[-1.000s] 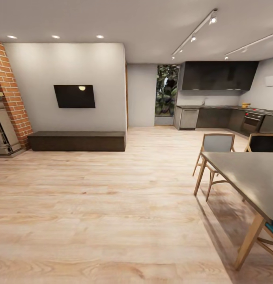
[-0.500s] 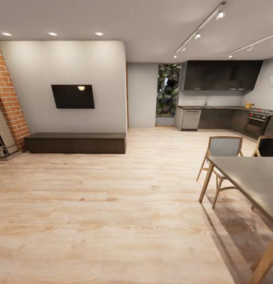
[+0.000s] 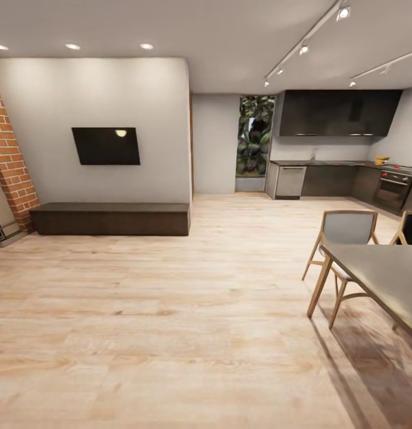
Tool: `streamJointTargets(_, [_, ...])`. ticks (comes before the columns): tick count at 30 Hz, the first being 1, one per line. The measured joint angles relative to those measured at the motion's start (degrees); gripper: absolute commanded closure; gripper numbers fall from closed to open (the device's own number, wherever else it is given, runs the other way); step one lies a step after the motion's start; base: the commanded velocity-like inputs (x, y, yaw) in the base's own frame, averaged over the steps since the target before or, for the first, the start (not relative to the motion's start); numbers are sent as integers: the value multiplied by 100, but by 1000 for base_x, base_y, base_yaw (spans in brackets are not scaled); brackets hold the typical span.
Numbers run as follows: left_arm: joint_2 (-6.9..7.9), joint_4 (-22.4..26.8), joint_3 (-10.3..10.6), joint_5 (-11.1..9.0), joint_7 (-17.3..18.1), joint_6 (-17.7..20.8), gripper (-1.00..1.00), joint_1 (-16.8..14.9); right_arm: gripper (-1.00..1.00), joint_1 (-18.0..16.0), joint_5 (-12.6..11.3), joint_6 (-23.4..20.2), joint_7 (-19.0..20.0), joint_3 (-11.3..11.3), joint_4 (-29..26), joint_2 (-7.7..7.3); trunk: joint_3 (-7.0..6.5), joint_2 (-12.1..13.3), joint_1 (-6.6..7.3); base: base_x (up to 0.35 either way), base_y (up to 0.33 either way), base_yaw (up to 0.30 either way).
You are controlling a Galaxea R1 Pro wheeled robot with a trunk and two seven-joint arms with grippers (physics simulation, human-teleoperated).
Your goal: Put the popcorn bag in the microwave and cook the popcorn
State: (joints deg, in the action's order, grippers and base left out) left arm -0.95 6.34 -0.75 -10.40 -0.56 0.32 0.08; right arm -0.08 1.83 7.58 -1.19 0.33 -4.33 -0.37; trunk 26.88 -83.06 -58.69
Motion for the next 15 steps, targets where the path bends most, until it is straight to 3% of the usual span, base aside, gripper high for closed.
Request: streamJointTargets(15, [8, 0, 0, -1, 0, 2, -100, 0, -100, 0, 0, -6, 0, 0, 0, 11, 0, 0, 0, 326, 0, 0])
